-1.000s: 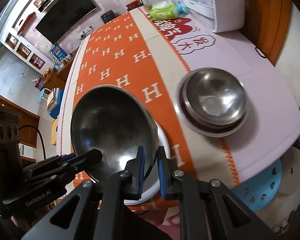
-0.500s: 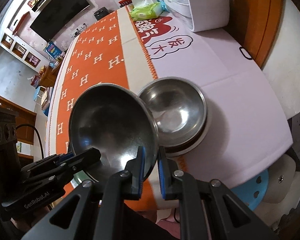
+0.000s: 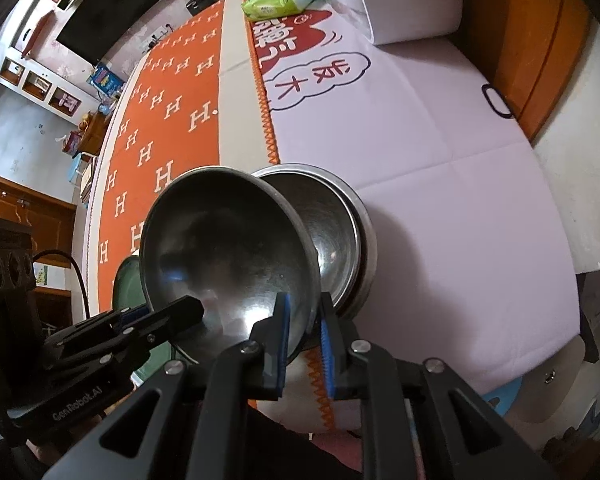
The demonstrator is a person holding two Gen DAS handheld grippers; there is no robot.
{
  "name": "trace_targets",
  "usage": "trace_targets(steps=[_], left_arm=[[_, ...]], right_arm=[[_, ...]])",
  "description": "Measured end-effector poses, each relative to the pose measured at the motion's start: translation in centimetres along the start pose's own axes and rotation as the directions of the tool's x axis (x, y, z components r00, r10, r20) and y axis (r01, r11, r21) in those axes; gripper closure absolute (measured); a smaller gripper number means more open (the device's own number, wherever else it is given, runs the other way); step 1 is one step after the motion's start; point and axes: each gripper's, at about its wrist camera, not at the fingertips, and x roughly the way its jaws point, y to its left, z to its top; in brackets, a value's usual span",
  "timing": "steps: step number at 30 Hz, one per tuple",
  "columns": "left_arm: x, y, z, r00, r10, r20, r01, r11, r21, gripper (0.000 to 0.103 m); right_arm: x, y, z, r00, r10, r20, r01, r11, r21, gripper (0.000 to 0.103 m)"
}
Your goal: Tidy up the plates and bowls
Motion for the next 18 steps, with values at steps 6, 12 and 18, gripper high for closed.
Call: trace_targets(steps=[6,12,18], left_arm=[[1.0,-0.2,0.4,0.999,0.029,-0.025,-0.029,0.999,-0.019,0.081],[1.5,-0.6,0.7,0.998,0.058,-0.037,-0.059,0.998,-0.01,0.075],[0.9,-0.9,1.2,0.998,0.07,-0.008,-0.07,0.998,-0.008,0.069]], right_arm=[[0.8,-0.9,0.7,0.999,0.022,-0.034,-0.022,1.0,0.002,0.088],[1.1,-1.8,1.0,0.998,0.05,-0.043,-0.048,0.998,0.032,0.082],[0.7,-2.5,0.8,0.997,0.074,-0.027,-0.072,0.996,0.061,0.077]])
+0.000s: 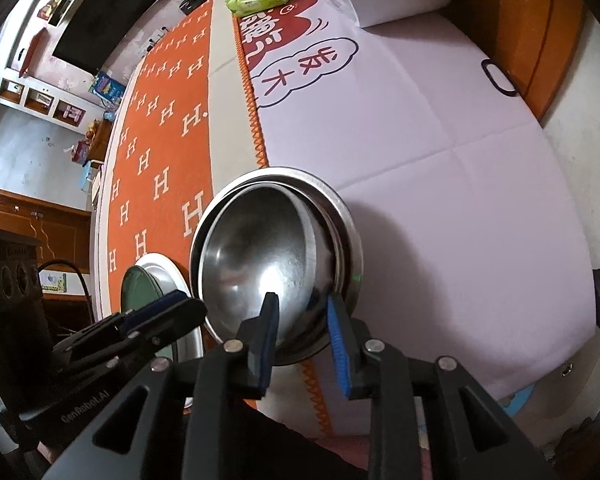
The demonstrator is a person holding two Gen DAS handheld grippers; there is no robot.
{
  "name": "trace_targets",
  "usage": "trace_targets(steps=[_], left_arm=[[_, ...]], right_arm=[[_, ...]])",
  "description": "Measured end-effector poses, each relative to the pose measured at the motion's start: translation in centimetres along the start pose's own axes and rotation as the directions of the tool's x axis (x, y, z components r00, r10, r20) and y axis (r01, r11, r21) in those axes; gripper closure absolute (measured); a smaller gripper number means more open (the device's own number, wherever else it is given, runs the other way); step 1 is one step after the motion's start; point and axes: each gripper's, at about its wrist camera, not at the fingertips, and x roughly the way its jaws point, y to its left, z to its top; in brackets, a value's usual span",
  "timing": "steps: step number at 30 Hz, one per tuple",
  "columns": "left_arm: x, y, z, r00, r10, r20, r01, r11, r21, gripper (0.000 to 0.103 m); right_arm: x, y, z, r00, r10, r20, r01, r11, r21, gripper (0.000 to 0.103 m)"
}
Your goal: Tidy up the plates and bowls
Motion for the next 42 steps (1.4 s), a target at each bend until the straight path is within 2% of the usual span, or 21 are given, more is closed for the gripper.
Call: trace_targets(steps=[5,7,9,14,21,30,34,42], left_arm=[[-0.7,-0.2,0.3,1.0,0.009,0.022,-0.009,1.0,0.007,0.05],[-0.9,-0.1,0.3,1.0,0.013,0.024,-0.013,1.0,0.008,0.046],[-0.9,0.0,0.3,1.0,0.016,0.023,-0.017,1.0,0.002,0.042],[-0.5,0.8,0.7,0.999,0.04,0.016,-0.039,0.999,-0.037,0.032],[0.9,1.8,1.2,0.997,0.074,-0.038,-0.077,0.994,-0.08,0.032],[3.6,2.6,2.3,0.987,0.077,-0.14,-0.093,0.989,-0.111,0.032],[5.0,2.9,2.7,0.976,0.076,-0.202,-0.102,0.988,-0.119,0.032],[6.9,3.3,3.5,0.96,0.053,-0.275,-0.087,0.99,-0.113,0.032]], right_arm=[[-0.2,-1.0,-0.2,1.0,0.024,0.01,-0.024,0.999,0.044,0.073],[0.0,-1.4,-0.2,0.999,0.035,0.002,-0.035,0.997,0.066,0.064],[0.1,-1.9,-0.3,0.999,0.052,-0.007,-0.051,0.995,0.091,0.06],[0.7,-3.0,-0.2,0.996,0.088,-0.027,-0.083,0.986,0.145,0.058],[2.1,-4.2,0.4,0.987,0.145,-0.068,-0.127,0.968,0.216,0.05],[4.2,-5.6,1.2,0.971,0.208,-0.118,-0.163,0.937,0.309,0.049],[5.1,-5.9,1.7,0.964,0.229,-0.138,-0.172,0.926,0.336,0.049],[6.9,-6.4,2.3,0.95,0.257,-0.178,-0.174,0.908,0.382,0.049]])
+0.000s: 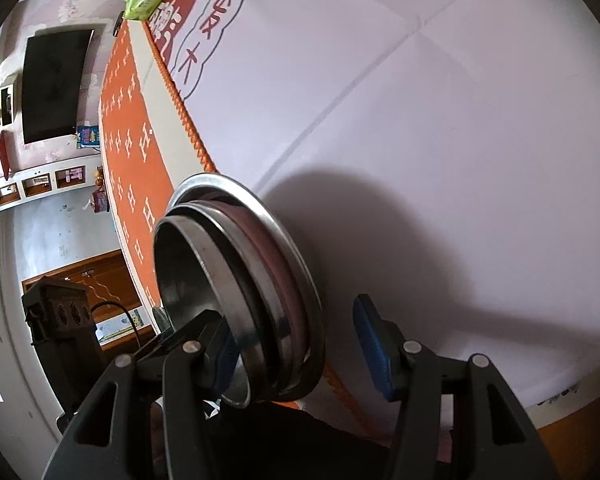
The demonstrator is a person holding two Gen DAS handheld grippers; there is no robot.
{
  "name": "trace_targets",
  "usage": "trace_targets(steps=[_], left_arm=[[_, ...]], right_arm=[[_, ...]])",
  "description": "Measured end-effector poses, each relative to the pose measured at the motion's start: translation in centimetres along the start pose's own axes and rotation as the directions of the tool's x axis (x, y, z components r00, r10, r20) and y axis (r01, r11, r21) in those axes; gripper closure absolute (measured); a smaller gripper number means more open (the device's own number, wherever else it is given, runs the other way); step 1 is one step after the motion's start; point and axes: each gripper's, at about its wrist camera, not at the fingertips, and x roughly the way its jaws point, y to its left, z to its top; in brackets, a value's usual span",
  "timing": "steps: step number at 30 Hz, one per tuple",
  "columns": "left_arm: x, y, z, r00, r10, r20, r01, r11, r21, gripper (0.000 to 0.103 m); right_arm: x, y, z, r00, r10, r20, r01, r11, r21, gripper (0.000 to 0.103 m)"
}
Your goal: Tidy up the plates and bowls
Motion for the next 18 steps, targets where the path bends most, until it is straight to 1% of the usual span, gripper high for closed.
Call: trace_targets(steps=[3,4,6,10,13,14,18], left_arm=[[0.7,-0.1,0.5,1.0,-0.007,-0.023,0.007,1.0,0.007,0.032],[0.9,-0.2,0.7,0.999,-0.008,-0.031,0.009,1.0,0.01,0.032],[1.2,-0.3,1.0,0.999,-0.013,-0.041,0.014,1.0,0.01,0.032],[1.9,-0.5,1.4,0.997,-0.034,-0.07,0.035,0.999,0.005,0.039],[2.0,-0.7,1.6,0.996,-0.053,-0.076,0.054,0.999,0.009,0.044],[2.1,-1.0,1.7,0.996,-0.056,-0.076,0.057,0.998,0.012,0.048],[2.2,-1.7,2.1,0.995,-0.059,-0.075,0.061,0.998,0.015,0.05]], right_arm=[[0.4,-0.1,0.4,1.0,0.005,-0.016,-0.005,1.0,0.009,0.05],[0.4,-0.1,0.5,1.0,0.006,-0.019,-0.005,1.0,0.012,0.054],[0.5,-0.2,0.7,1.0,0.006,-0.027,-0.006,1.0,0.013,0.058],[0.9,0.2,0.8,0.999,0.013,-0.041,-0.013,1.0,0.001,0.066],[1.0,0.5,0.9,0.999,0.003,-0.047,-0.004,1.0,-0.006,0.067],[1.0,0.5,0.9,0.999,0.004,-0.048,-0.004,1.0,-0.004,0.067],[1.0,0.7,1.0,0.998,-0.017,-0.053,0.016,1.0,-0.012,0.07]])
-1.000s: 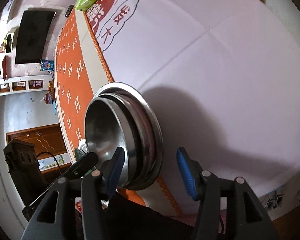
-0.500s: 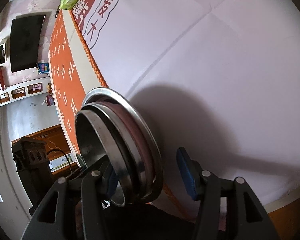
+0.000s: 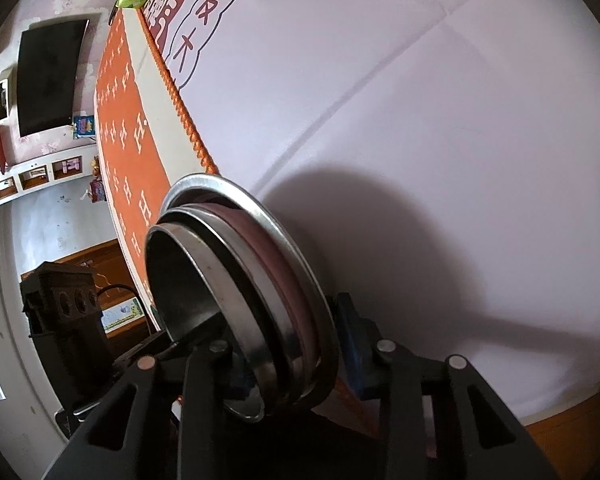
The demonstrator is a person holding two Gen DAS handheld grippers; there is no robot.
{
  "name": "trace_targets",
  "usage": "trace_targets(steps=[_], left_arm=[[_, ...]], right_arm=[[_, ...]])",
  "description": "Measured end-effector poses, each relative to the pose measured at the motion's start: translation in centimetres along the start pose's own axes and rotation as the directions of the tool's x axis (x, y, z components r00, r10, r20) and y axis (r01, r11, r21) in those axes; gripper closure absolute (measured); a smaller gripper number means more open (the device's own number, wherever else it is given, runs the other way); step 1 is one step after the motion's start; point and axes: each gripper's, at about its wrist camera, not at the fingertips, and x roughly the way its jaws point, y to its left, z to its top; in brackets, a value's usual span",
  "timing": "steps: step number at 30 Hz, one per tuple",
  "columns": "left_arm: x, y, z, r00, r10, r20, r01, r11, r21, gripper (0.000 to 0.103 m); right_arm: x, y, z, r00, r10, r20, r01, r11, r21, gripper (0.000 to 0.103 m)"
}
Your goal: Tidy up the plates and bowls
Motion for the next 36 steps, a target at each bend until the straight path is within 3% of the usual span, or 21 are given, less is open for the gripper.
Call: trace_targets(steps=[14,21,30,36], left_arm=[[-1.5,0.0,-1.8,1.0,0.008,0.021,-0.009,0.999,0.043,0.054],[-2.9,-0.1,-3.5,0.997,0.009,0.082,-0.014,0.998,0.057,0.054],[-5.8,0.2,-6.9,0.977,-0.009,0.211,-0.005,0.998,0.064,0.054],[-8.1,1.5,-9.5,0.953,-0.035,0.301,0.023,0.999,0.043,0.054]], right_arm=[[-0.7,0.9,-0.8,0.998,-0.054,0.02,0.056,0.997,-0.059,0.074],[-1.4,1.8,-1.9,0.997,-0.051,0.053,0.057,0.99,-0.126,0.074],[-2.9,3.4,-4.3,0.991,-0.018,0.134,0.05,0.971,-0.233,0.074],[-3.5,5.0,-6.3,0.986,0.0,0.164,0.051,0.949,-0.311,0.074]])
